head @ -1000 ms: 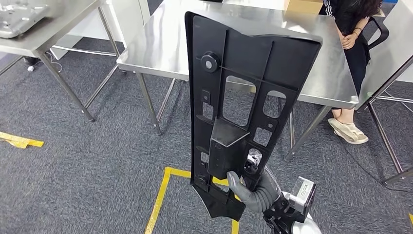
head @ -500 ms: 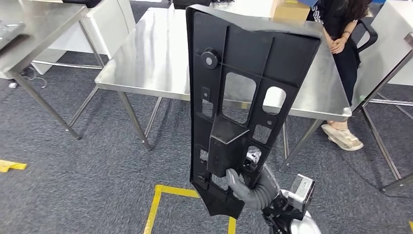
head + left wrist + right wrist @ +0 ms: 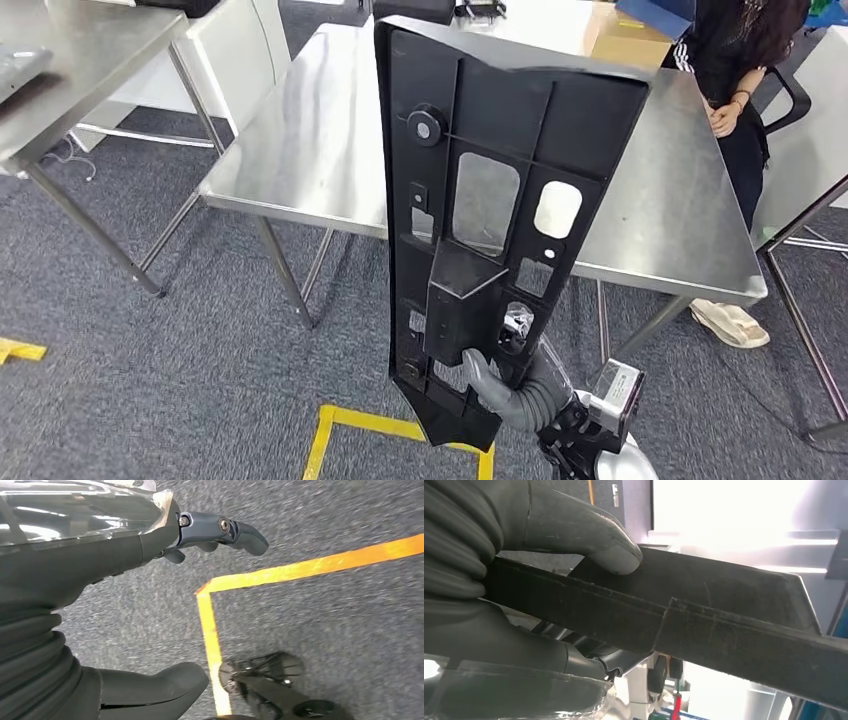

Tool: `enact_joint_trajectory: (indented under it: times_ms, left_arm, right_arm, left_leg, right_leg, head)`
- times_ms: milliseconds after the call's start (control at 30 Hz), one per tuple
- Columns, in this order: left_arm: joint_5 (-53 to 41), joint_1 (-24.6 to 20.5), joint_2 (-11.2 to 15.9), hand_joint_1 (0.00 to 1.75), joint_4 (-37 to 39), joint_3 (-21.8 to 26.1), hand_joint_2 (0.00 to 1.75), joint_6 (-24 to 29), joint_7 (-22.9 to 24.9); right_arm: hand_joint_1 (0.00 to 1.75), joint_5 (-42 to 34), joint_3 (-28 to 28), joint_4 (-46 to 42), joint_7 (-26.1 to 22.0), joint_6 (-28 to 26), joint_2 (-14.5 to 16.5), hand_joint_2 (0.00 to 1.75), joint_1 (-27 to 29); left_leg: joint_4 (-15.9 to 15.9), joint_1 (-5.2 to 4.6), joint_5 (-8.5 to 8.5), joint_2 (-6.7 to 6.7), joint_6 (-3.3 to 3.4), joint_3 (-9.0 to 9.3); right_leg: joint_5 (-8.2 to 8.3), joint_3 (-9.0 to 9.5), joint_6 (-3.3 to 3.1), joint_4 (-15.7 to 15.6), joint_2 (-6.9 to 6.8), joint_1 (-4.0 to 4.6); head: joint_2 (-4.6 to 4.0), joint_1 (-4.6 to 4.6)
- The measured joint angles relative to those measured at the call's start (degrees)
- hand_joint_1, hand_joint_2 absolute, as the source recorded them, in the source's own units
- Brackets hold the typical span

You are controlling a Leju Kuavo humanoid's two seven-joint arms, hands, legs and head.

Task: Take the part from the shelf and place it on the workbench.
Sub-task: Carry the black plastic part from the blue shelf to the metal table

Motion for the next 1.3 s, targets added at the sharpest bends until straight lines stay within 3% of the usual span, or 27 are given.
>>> enact_joint_trajectory:
  times_ms: [33, 133, 200, 300, 333, 367, 433, 467, 533, 567, 667, 733, 800, 833, 867, 900, 967, 1000, 1067, 1133, 1200, 1267, 1300]
  left_arm:
    - [0.01, 0.03, -0.04, 0.00, 0.01, 0.00, 1.75, 0.03, -0.01]
    - [-0.07, -0.10, -0.17, 0.00, -0.02, 0.00, 1.75, 0.56, -0.19]
    - [-0.36, -0.28, -0.28, 0.00, -0.03, -0.01, 1.75, 1.81, -0.72]
    - [-0.80, -0.35, -0.38, 0.00, -0.02, -0.02, 1.75, 3.27, -1.25]
    - [-0.83, -0.34, -0.38, 0.00, -0.02, -0.02, 1.75, 3.45, -1.27]
    - [-0.86, -0.34, -0.37, 0.00, -0.01, -0.02, 1.75, 3.58, -1.28]
    - [-0.90, -0.34, -0.34, 0.00, -0.01, -0.02, 1.75, 3.64, -1.13]
    - [-0.91, -0.34, -0.37, 0.00, -0.01, -0.03, 1.75, 3.62, -1.03]
    - [-0.89, -0.37, -0.46, 0.00, -0.02, -0.03, 1.75, 3.51, -0.87]
    - [-0.87, -0.33, -0.50, 0.00, -0.02, -0.04, 1.75, 3.44, -0.86]
    - [-0.82, -0.20, -0.58, 0.00, -0.04, -0.04, 1.75, 3.25, -0.85]
    - [-0.78, -0.23, -0.58, 0.00, -0.03, -0.03, 1.75, 3.05, -0.81]
    - [-0.75, -0.23, -0.55, 0.00, -0.03, -0.02, 1.75, 2.90, -0.74]
    - [-0.75, -0.23, -0.57, 0.00, -0.03, -0.02, 1.75, 2.85, -0.71]
    - [-0.75, -0.23, -0.60, 0.00, -0.03, -0.02, 1.75, 2.80, -0.70]
    - [-0.75, -0.23, -0.63, 0.00, -0.03, -0.02, 1.75, 2.77, -0.70]
    - [-0.75, -0.23, -0.68, 0.00, -0.03, -0.02, 1.75, 2.72, -0.70]
    - [-0.75, -0.20, -0.69, 0.00, -0.03, -0.02, 1.75, 2.70, -0.70]
    - [-0.65, -0.15, -0.76, 0.00, -0.03, -0.02, 1.75, 2.80, -0.70]
    - [-0.46, -0.24, -0.91, 0.00, -0.07, -0.02, 1.75, 3.13, -0.72]
    - [-0.33, -0.39, -1.07, 0.00, -0.11, -0.02, 1.75, 3.45, -0.73]
    - [-0.27, -0.40, -1.19, 0.00, -0.11, -0.03, 1.75, 3.56, -0.73]
    - [-0.25, -0.39, -1.26, 0.00, -0.11, -0.03, 1.75, 3.57, -0.73]
  right_arm:
    - [1.75, 0.01, 0.01, 0.03, 0.02, 0.01, -0.01, 1.75, 0.04]
    - [1.75, -0.01, 0.03, 0.01, 0.04, -0.02, 0.07, 1.75, -0.11]
    - [1.75, 0.02, 0.02, 0.00, 0.03, -0.12, 0.16, 1.75, -0.19]
    - [1.75, 0.12, 0.02, 0.02, 0.02, -0.22, 0.20, 1.75, -0.02]
    - [1.75, 0.13, 0.03, 0.02, 0.02, -0.23, 0.20, 1.75, 0.05]
    - [1.75, 0.13, 0.03, 0.02, 0.02, -0.25, 0.20, 1.75, 0.10]
    - [1.75, 0.14, 0.03, 0.02, 0.02, -0.26, 0.20, 1.75, 0.14]
    - [1.75, 0.14, 0.03, 0.03, 0.03, -0.26, 0.20, 1.75, 0.15]
    - [1.75, 0.17, 0.03, 0.03, 0.04, -0.26, 0.21, 1.75, 0.11]
    - [1.75, 0.19, 0.05, 0.03, 0.05, -0.26, 0.22, 1.75, 0.11]
    - [1.75, 0.21, 0.13, 0.01, 0.05, -0.26, 0.22, 1.75, 0.07]
    - [1.75, 0.17, 0.13, 0.01, 0.07, -0.26, 0.21, 1.75, -0.02]
    - [1.75, 0.13, 0.13, 0.03, 0.09, -0.26, 0.20, 1.75, 0.00]
    - [1.75, 0.13, 0.14, 0.04, 0.10, -0.26, 0.19, 1.75, 0.04]
    - [1.75, 0.13, 0.14, 0.04, 0.12, -0.26, 0.17, 1.75, 0.07]
    - [1.75, 0.13, 0.14, 0.04, 0.13, -0.26, 0.16, 1.75, 0.07]
    - [1.75, 0.13, 0.14, 0.04, 0.13, -0.26, 0.16, 1.75, -0.03]
    - [1.75, 0.14, 0.15, 0.04, 0.14, -0.26, 0.18, 1.75, -0.11]
    - [1.75, 0.14, 0.15, 0.04, 0.15, -0.26, 0.21, 1.75, -0.23]
    - [1.75, 0.14, 0.15, 0.02, 0.16, -0.26, 0.19, 1.75, -0.22]
    - [1.75, 0.13, 0.14, -0.02, 0.16, -0.26, 0.17, 1.75, -0.24]
    - [1.75, 0.13, 0.14, -0.04, 0.16, -0.22, 0.20, 1.75, -0.26]
    - [1.75, 0.13, 0.15, -0.03, 0.17, -0.20, 0.21, 1.75, -0.21]
  left_leg:
    - [0.02, -0.03, -0.39, 0.00, -0.36, 0.57]
    - [2.08, 0.04, 0.06, 0.34, -1.33, 0.83]
    - [7.20, 0.12, -0.08, 0.67, -1.71, -2.19]
    - [15.16, 0.33, -4.66, 0.95, -2.33, -8.67]
    - [15.56, 0.43, -5.43, 1.00, -2.53, -9.99]
    - [14.19, 0.55, -4.52, 1.07, -2.70, -10.42]
    - [7.50, 0.91, 1.11, 1.23, -2.99, -8.90]
    - [4.22, 0.99, 3.06, 1.30, -2.98, -7.93]
    - [1.14, 0.96, 4.23, 1.34, -2.50, -6.84]
    - [1.23, 0.80, 3.89, 1.34, -2.04, -6.80]
    - [0.94, 0.85, 5.26, 1.73, -0.74, -6.30]
    - [0.74, 0.84, 5.21, 2.19, -0.14, -6.07]
    - [0.74, 0.62, 4.91, 2.68, 0.24, -5.97]
    - [0.74, 0.52, 4.75, 2.95, 0.34, -5.89]
    - [0.74, 0.43, 4.59, 3.24, 0.37, -5.73]
    - [0.74, 0.38, 4.40, 3.54, 0.33, -5.47]
    - [0.78, 0.13, 3.90, 4.20, 0.02, -4.80]
    - [0.80, -0.04, 3.60, 4.56, -0.25, -4.49]
    - [0.67, -0.30, 3.12, 5.48, -0.89, -3.95]
    - [0.53, -0.19, 2.73, 6.13, -1.56, -3.52]
    - [2.83, -0.01, 0.94, 4.50, -2.15, -4.25]
    - [9.40, 0.13, -2.52, 2.21, -2.48, -7.38]
    - [13.02, 0.15, -3.88, 1.74, -2.57, -9.35]
  right_leg:
    - [1.73, 0.40, -0.63, -0.96, -0.15, 0.19]
    - [1.92, 2.36, -2.55, -1.96, -0.06, 0.01]
    - [1.56, 3.69, -3.19, -2.46, -0.06, -0.41]
    - [0.57, 4.70, -4.06, -2.57, -0.03, -0.41]
    - [0.22, 5.05, -4.10, -2.57, 0.03, -0.45]
    - [-0.15, 5.47, -3.98, -2.56, 0.11, -0.53]
    - [-0.89, 6.28, -3.46, -2.55, 0.23, -0.66]
    - [-1.28, 6.67, -3.09, -2.43, 0.27, -0.58]
    - [-1.97, 6.58, -2.30, -2.28, 0.32, -0.22]
    - [-2.22, 6.60, -1.94, -2.23, 0.36, -0.10]
    - [-3.34, 6.11, -1.22, -0.86, 0.38, -0.24]
    - [-5.80, 3.35, -1.35, 4.67, 0.34, -0.37]
    - [-8.37, -1.19, -1.43, 12.36, 0.33, -0.38]
    - [-8.69, -2.72, -1.25, 14.45, 0.32, -0.39]
    - [-8.05, -3.13, -0.90, 14.28, 0.26, -0.38]
    - [-6.52, -2.25, -0.49, 11.68, 0.05, -0.37]
    - [-2.75, 1.12, -0.20, 3.67, -2.07, -0.11]
    - [-1.40, 2.46, -0.47, 0.69, -3.15, 0.07]
    - [-0.38, 3.14, -1.49, -1.33, -3.98, 0.41]
    - [-0.12, 3.41, -2.25, -1.66, -2.54, 0.15]
    - [0.18, 4.04, -2.95, -2.04, -1.27, -0.41]
    - [0.23, 4.25, -3.42, -2.11, -0.03, -0.57]
    - [0.19, 4.27, -3.53, -2.10, 0.67, -0.50]
  head:
    - [0.01, -0.05]
    - [0.01, -0.07]
    - [0.01, -0.09]
    - [0.00, -0.10]
    - [0.00, -0.10]
    - [0.00, -0.12]
    - [-0.01, -0.13]
    - [-0.01, -0.18]
    - [0.00, -0.22]
    - [0.00, -0.23]
    - [0.01, -0.12]
    - [0.01, 0.01]
    - [0.01, 0.11]
    - [0.01, 0.12]
    - [0.01, 0.13]
    - [0.01, 0.14]
    - [0.01, 0.15]
    - [0.00, 0.15]
    - [-0.01, 0.15]
    - [-0.01, 0.13]
    - [0.00, -0.01]
    - [0.01, -0.23]
    - [0.02, -0.31]
